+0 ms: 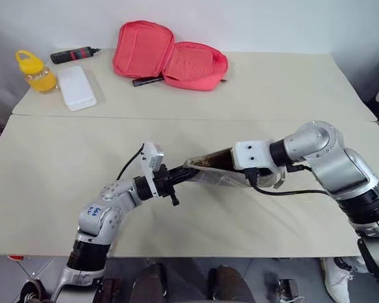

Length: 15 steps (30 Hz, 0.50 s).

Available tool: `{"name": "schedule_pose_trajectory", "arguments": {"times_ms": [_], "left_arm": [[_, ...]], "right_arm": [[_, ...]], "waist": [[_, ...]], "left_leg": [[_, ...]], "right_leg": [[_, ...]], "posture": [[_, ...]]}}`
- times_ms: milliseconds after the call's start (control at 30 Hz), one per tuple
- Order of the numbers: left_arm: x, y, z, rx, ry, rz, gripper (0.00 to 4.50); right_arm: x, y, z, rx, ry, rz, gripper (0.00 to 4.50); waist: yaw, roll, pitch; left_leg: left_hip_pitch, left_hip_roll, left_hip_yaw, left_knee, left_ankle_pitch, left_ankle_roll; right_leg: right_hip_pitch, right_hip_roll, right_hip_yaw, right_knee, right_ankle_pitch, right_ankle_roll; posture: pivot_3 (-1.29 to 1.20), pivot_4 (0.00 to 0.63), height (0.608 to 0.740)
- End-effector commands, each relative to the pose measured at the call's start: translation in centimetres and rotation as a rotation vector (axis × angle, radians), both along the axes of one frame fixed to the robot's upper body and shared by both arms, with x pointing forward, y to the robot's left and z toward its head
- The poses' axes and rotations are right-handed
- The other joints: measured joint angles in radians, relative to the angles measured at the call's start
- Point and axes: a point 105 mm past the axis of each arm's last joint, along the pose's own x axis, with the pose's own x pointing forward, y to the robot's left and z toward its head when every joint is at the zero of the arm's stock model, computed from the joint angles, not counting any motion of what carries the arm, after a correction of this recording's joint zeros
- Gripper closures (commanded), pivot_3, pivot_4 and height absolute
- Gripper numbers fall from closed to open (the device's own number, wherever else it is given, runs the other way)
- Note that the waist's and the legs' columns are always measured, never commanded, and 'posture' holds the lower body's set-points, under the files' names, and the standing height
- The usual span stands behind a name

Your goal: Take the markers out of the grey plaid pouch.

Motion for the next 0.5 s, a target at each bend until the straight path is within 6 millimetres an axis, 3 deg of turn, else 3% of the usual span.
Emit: {"name": "schedule_pose_trajectory", "arguments": {"times_ms": [33, 133, 300, 467, 500], "left_arm": [[-0.2, 0.2, 0.9, -0.027, -0.039, 0.022, 4.5], [-0.4, -0.4, 0.9, -0.034, -0.038, 0.013, 4.5], [-0.5, -0.7, 1.1, -0.045, -0.04, 0.01, 4.5], [-0.5, -0.7, 1.0, -0.041, -0.04, 0.011, 4.5], [-0.5, -0.7, 1.0, -0.041, -0.039, 0.011, 4.5]], "right_arm": [[0.2, 0.4, 1.1, 0.045, -0.082, 0.003, 1.25], [0.5, 0.6, 0.9, 0.035, -0.117, 0.004, 1.42], [1.0, 0.0, 0.1, -0.013, -0.137, -0.012, 2.86], [1.2, 0.1, 0.0, 0.001, -0.133, -0.013, 2.86], [1.3, 0.3, 0.2, 0.002, -0.153, -0.008, 2.68]], "waist": [[0.0, 0.0, 0.0], [0.0, 0.0, 0.0], [-0.001, 0.0, 0.0], [-0.001, 0.0, 0.0], [-0.001, 0.0, 0.0]], "left_leg": [[0.0, 0.0, 0.0, 0.0, 0.0, 0.0], [0.0, 0.0, 0.0, 0.001, 0.0, 0.0], [0.0, 0.0, 0.0, 0.001, 0.0, 0.0], [0.0, 0.0, 0.0, 0.001, 0.0, 0.0], [0.0, 0.0, 0.0, 0.001, 0.0, 0.0]], "right_leg": [[0.0, 0.0, 0.0, 0.0, 0.0, 0.0], [0.0, 0.0, 0.0, 0.0, 0.0, 0.0], [0.0, 0.0, 0.0, 0.0, 0.0, 0.0], [0.0, 0.0, 0.0, 0.0, 0.0, 0.0], [0.0, 0.0, 0.0, 0.0, 0.0, 0.0]], "posture": [[0.0, 0.15, 0.74], [0.0, 0.15, 0.74], [0.0, 0.15, 0.74], [0.0, 0.15, 0.74], [0.0, 0.15, 0.74]]}}
